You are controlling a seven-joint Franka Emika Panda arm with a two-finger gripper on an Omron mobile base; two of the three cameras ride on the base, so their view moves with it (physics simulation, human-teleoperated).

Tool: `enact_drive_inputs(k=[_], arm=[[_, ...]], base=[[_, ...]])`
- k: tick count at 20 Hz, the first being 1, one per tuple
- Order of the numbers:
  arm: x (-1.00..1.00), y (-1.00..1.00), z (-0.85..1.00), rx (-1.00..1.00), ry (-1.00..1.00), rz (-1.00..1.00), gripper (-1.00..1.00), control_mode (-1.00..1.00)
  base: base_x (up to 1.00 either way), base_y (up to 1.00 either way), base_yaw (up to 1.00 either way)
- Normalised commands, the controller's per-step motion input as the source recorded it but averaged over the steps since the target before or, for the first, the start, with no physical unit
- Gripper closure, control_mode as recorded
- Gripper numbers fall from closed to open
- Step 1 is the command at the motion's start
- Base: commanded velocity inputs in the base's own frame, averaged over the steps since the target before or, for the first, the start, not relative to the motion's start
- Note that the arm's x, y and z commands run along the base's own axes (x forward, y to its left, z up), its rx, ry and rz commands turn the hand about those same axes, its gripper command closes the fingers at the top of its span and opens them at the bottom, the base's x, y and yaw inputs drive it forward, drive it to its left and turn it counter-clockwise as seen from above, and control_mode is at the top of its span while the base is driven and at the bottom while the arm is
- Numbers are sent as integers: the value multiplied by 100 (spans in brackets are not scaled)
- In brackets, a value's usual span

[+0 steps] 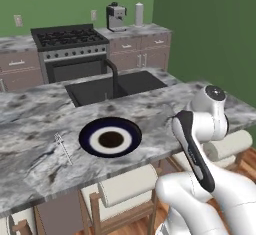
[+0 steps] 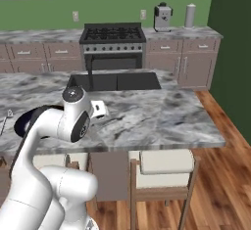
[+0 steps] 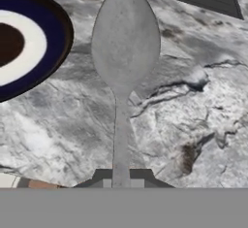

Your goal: Take the fork and place it on the left side of the plate. Then take the spoon and place it on the right side of the plate. Make sure they're directly next to the plate.

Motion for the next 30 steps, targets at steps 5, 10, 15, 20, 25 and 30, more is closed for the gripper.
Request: enact_drive_inputs(k=[5,10,15,20,25,30], arm=[[95,11,-17,0,19,5,100,-100],[99,8,-23,0,25,-4,100,-100],[89,8,-28,0,26,-4,100,-100],[39,20,-41,-1,18,-3,100,-100],[0,32,-30,-1,0,-9,100,-100],[7,20,-35,0,0,-10,100,-100]], base=[[0,0,0],[0,0,0],[0,0,0],[0,0,0],[0,0,0],[0,0,0]])
